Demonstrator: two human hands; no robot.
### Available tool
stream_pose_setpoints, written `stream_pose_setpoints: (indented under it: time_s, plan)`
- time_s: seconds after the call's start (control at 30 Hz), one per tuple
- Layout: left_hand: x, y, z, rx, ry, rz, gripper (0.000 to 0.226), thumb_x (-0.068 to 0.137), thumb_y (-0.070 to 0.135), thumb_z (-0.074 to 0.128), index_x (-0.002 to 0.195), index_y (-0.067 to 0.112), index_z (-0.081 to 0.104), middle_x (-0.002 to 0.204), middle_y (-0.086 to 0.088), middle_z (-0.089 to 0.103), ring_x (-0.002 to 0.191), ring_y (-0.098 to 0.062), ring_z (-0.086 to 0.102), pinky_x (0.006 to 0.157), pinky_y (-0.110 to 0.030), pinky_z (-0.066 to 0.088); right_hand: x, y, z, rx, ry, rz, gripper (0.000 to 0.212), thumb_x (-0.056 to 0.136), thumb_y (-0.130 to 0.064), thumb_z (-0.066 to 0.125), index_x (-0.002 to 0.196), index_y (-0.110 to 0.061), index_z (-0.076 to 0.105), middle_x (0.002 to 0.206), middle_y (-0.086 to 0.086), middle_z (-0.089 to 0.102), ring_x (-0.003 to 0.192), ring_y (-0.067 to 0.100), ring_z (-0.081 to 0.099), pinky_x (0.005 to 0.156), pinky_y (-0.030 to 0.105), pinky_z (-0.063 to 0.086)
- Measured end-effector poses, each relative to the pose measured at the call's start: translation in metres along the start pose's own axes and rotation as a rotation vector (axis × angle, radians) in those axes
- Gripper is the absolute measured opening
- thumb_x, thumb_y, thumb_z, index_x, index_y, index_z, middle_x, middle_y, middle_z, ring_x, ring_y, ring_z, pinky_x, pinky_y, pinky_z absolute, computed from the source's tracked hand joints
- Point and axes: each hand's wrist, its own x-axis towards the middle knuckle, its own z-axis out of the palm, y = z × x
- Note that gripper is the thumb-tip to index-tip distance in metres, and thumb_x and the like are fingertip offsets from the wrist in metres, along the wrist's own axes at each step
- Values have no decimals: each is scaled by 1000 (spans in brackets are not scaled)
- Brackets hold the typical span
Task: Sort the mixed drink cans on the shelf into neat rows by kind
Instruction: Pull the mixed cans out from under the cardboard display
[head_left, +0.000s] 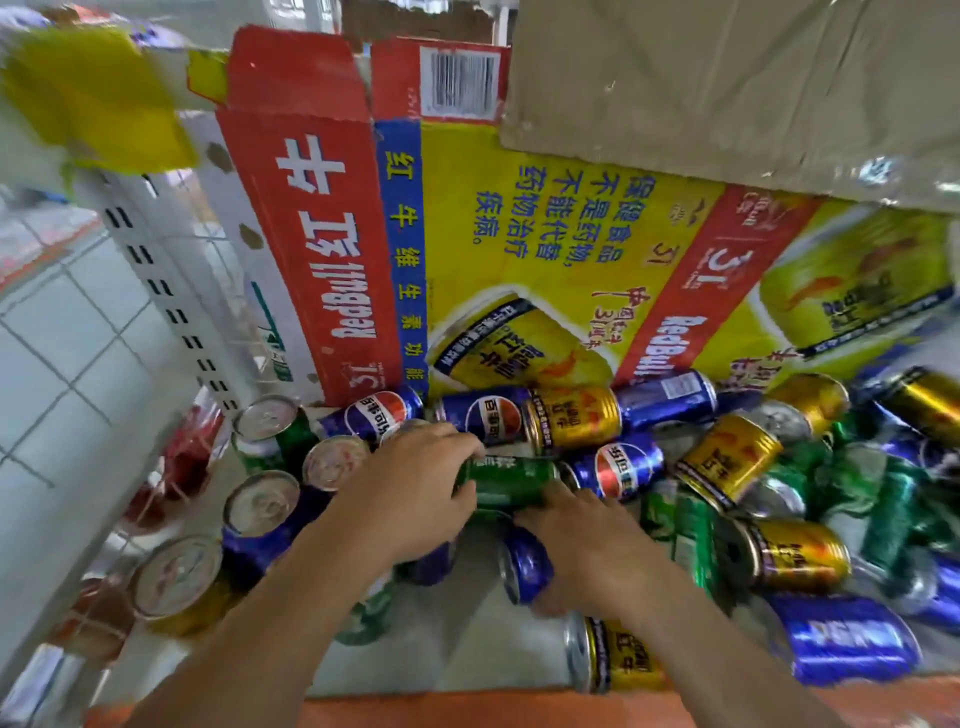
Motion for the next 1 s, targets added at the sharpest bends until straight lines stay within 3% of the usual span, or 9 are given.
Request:
stream_pose_setpoints:
  time_s: [0.1, 0.2, 0.33, 0.43, 0.53, 0.7, 0.83, 0.9, 1.0]
  plan:
    - [19, 2, 0, 77, -120, -29, 42, 97, 32, 50, 138, 24, 46, 136, 1, 48, 122, -19, 45, 100, -34, 41, -1, 2, 12, -5, 51, 4, 82, 73, -41, 75, 143, -33, 34, 143, 5, 26, 131, 32, 33, 109, 51, 27]
    - [36, 3, 1, 216, -242, -68, 47, 91, 31, 57, 136, 19, 48, 134, -4, 50, 124, -23, 44, 100, -39, 43, -4, 6, 20, 45, 151, -17, 78, 73, -37, 71, 142, -33, 34, 140, 2, 28, 129, 28, 34, 109, 50, 26]
    - [50, 15, 7, 470, -367, -66, 45, 80, 38, 69, 119, 20, 57, 117, -4, 55, 119, -28, 39, 99, -43, 35, -11, 23, 20, 416, 302, -41, 74, 64, -36, 76, 132, -31, 47, 119, -6, 42, 112, 18, 46, 98, 35, 42]
    - [60, 27, 14, 593, -460, -69, 57, 75, 41, 76, 124, 20, 55, 124, -6, 55, 124, -30, 35, 104, -47, 26, -20, 38, 18, 670, 429, -51, 62, 57, -27, 82, 115, -28, 58, 105, -12, 52, 97, 4, 49, 80, 10, 39]
    - [67, 32, 24, 637, -502, -102, 62, 74, 36, 80, 128, 20, 53, 124, -5, 57, 123, -28, 41, 107, -50, 22, -30, 45, 24, 884, 500, 10, 59, 57, -27, 86, 108, -38, 59, 103, -21, 60, 95, -4, 55, 77, 8, 42]
    - [72, 33, 25, 610, -433, -76, 46, 76, 26, 78, 115, 19, 55, 99, 1, 61, 101, -24, 59, 108, -53, 17, -35, 47, 31, 998, 426, 42, 57, 61, -29, 85, 108, -41, 55, 103, -22, 63, 94, -7, 59, 81, 15, 48]
    - [73, 23, 14, 457, -415, -70, 55, 69, 36, 80, 110, 24, 46, 97, 4, 50, 109, -24, 54, 111, -56, 17, -34, 47, 28, 963, 401, 36, 56, 64, -33, 83, 113, -39, 54, 106, -20, 62, 97, -3, 58, 84, 21, 50]
    - [71, 19, 8, 310, -386, -75, 62, 66, 39, 81, 118, 27, 48, 104, 6, 49, 108, -21, 51, 106, -48, 30, -34, 47, 28, 966, 398, 28, 56, 66, -35, 83, 114, -39, 54, 106, -20, 62, 98, -4, 58, 84, 19, 50]
    - [65, 18, -3, 96, -297, -58, 68, 66, 38, 81, 126, 29, 50, 114, 7, 43, 104, -15, 48, 86, -33, 44, -34, 47, 29, 975, 410, 26, 55, 66, -36, 84, 113, -39, 54, 105, -19, 63, 97, -4, 59, 84, 20, 50]
